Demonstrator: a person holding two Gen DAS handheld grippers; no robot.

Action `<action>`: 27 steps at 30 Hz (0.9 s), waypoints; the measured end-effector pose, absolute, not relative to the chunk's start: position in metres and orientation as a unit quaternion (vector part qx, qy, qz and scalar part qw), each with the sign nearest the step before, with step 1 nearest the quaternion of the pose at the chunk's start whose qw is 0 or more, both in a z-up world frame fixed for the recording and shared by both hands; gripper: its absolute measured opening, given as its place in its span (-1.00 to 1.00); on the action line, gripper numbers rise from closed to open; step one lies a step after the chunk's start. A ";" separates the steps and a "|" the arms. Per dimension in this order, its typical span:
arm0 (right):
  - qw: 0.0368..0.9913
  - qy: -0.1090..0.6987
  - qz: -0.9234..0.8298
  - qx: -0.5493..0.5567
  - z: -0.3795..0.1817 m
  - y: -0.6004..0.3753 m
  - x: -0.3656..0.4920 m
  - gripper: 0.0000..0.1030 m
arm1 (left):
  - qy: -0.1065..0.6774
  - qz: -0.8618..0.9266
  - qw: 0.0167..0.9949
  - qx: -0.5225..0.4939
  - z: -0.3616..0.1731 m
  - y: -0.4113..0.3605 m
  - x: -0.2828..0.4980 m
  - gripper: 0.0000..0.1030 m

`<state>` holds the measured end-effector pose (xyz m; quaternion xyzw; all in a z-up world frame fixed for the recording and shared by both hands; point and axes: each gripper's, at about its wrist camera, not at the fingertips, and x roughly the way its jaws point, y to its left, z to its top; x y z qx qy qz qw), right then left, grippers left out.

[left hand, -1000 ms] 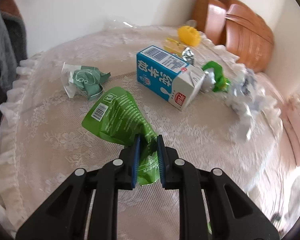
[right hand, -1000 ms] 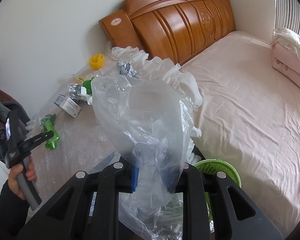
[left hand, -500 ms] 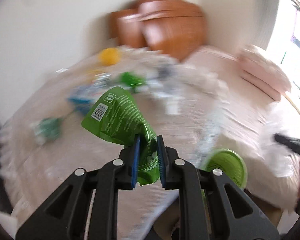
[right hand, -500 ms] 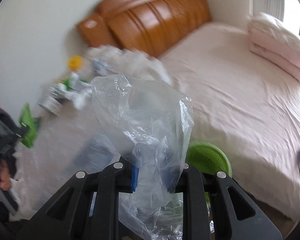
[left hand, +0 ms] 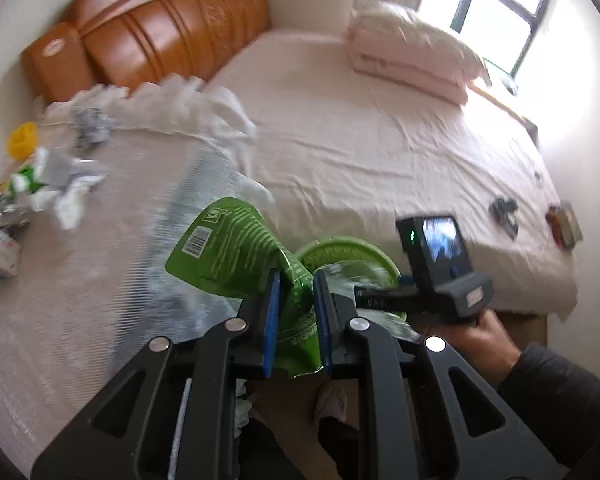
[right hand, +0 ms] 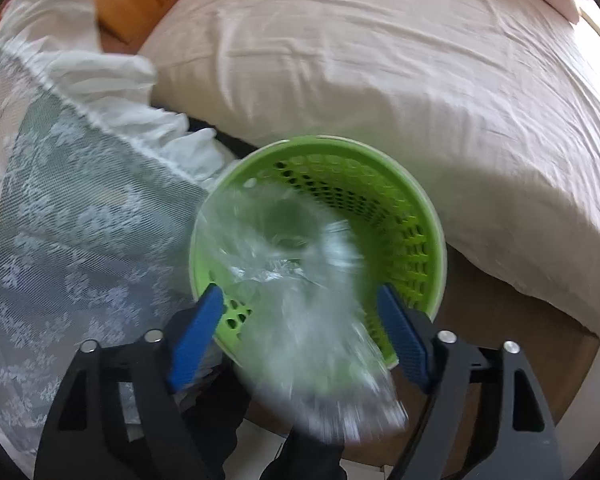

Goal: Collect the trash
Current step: 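Drop the plastic bag and green wrapper into the green wastebasket, opening both grippers, then grasp the white-and-green wrapper with the left gripper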

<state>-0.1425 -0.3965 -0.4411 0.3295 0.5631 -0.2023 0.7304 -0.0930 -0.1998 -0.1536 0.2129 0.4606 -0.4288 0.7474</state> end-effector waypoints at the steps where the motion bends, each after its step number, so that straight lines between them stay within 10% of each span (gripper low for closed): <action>1: 0.734 0.556 -0.204 0.332 -0.437 -0.399 -0.148 0.75 | 0.462 -0.431 0.744 0.218 -0.158 -0.207 -0.098 -0.68; 8: 0.766 0.486 -0.239 0.347 -0.372 -0.425 -0.226 0.91 | 0.489 -0.442 0.715 0.234 -0.198 -0.253 -0.130 -0.58; 12: 0.774 0.458 -0.270 0.344 -0.339 -0.438 -0.274 0.95 | 0.503 -0.438 0.709 0.230 -0.214 -0.275 -0.139 0.35; 16: 0.775 0.443 -0.286 0.349 -0.322 -0.448 -0.304 0.95 | 0.506 -0.444 0.705 0.222 -0.211 -0.285 -0.149 0.66; 27: 0.829 0.410 -0.244 0.293 -0.253 -0.425 -0.285 0.95 | 0.491 -0.430 0.750 0.105 -0.118 -0.216 -0.137 0.85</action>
